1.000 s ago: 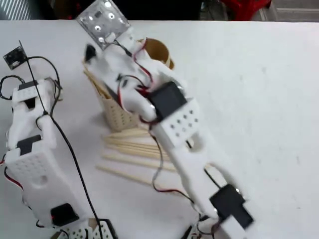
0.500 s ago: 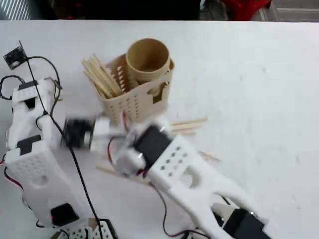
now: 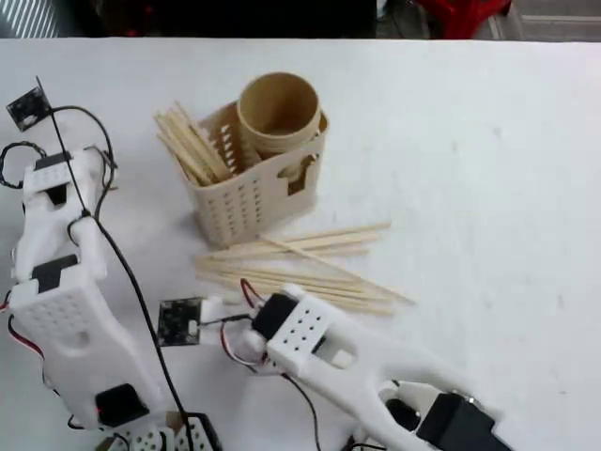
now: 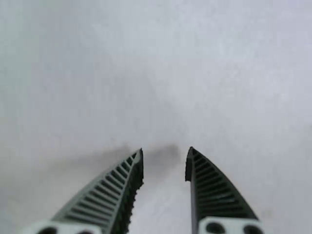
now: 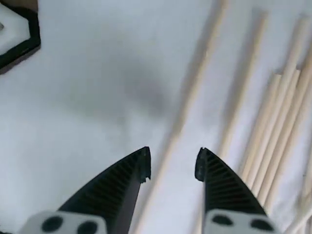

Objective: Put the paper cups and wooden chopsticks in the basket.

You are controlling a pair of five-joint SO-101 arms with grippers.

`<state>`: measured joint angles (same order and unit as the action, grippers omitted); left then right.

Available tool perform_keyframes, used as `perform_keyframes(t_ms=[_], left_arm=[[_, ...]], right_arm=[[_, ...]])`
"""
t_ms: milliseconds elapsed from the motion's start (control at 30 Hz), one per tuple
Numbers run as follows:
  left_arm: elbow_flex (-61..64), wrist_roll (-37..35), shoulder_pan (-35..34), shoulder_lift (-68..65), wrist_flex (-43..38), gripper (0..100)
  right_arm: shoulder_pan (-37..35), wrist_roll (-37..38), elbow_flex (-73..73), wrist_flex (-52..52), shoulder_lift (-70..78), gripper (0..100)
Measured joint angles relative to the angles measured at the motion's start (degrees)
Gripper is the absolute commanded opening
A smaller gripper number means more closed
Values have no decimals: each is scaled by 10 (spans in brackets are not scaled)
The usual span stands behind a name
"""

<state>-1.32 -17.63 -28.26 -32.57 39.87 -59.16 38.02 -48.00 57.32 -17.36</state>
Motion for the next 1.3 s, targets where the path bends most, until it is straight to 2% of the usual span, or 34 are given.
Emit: perform_keyframes(t_ms=[400, 600, 967, 1200, 1300], left_arm=[[0, 0, 0, 0, 0, 161], [0, 0, 0, 0, 0, 161], [0, 0, 0, 0, 0, 161], [0, 0, 0, 0, 0, 161], [0, 0, 0, 0, 0, 161]], right_arm=[[-4, 2, -1, -26, 83, 159], [21, 8, 8, -33, 86, 12], [140, 29, 8, -72, 90, 22], [124, 29, 8, -72, 90, 104], [106, 29, 8, -72, 90, 29]])
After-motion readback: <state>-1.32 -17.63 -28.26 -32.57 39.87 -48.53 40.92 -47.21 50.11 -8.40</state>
